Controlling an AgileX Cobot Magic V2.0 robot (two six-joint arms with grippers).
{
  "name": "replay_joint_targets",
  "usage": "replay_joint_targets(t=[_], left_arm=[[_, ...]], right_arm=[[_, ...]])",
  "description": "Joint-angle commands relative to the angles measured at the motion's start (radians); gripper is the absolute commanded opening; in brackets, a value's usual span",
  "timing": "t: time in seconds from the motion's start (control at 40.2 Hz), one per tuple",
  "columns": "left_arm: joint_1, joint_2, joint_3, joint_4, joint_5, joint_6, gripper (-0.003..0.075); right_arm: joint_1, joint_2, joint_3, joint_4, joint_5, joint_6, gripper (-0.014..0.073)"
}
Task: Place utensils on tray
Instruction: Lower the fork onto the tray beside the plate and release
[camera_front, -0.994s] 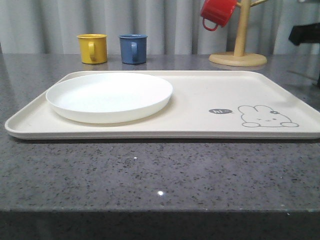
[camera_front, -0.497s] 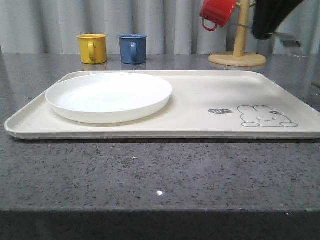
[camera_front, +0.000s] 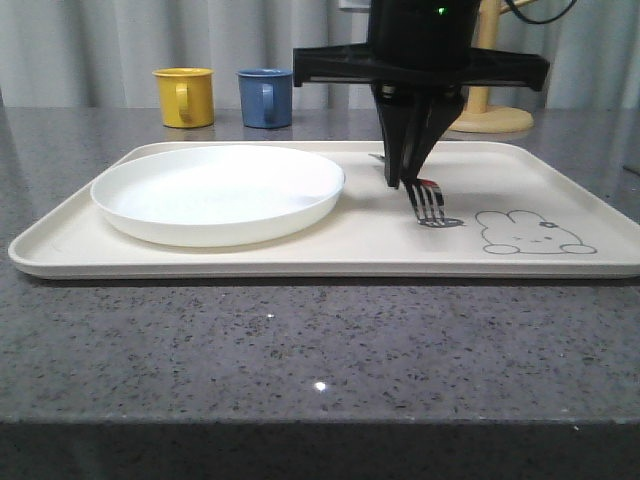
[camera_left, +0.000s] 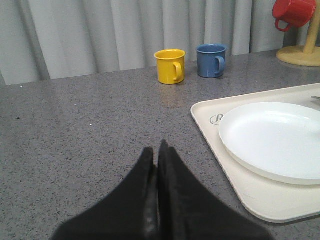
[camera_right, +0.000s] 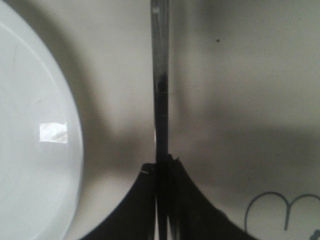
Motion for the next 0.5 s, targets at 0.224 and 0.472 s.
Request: replay_joint_targets(t=[0.224,0.472], left_arm=[[-0.006,0.009,-0.028,-0.011,-0.083,-0.005,-0.0018],[-0.006,0.009,-0.028,-0.011,-0.083,-0.005,-0.0018]], right_arm=[[-0.003,-0.025,-0.036,0.004,-0.049,0.003,0.0054],[-0.003,-0.025,-0.037,0.028,-0.048,0.003,0.0195]])
